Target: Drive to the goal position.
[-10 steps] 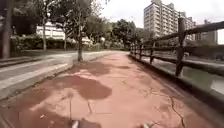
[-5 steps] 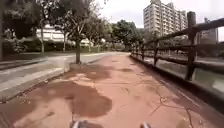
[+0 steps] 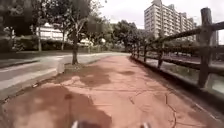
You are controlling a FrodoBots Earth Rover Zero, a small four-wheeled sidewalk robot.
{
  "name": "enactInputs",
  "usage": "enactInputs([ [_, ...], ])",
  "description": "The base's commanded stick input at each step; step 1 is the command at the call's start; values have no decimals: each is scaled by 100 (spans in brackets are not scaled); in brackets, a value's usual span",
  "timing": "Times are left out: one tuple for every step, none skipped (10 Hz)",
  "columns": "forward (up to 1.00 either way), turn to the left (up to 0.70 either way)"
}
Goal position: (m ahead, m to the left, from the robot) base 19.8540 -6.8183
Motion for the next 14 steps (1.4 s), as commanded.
enactInputs([
  [70,0],
  [70,0],
  [70,0],
  [70,0],
  [70,0],
  [70,0],
  [70,0],
  [70,0],
  [70,0],
  [70,0],
  [70,0],
  [70,0],
  [70,0],
  [70,0],
])
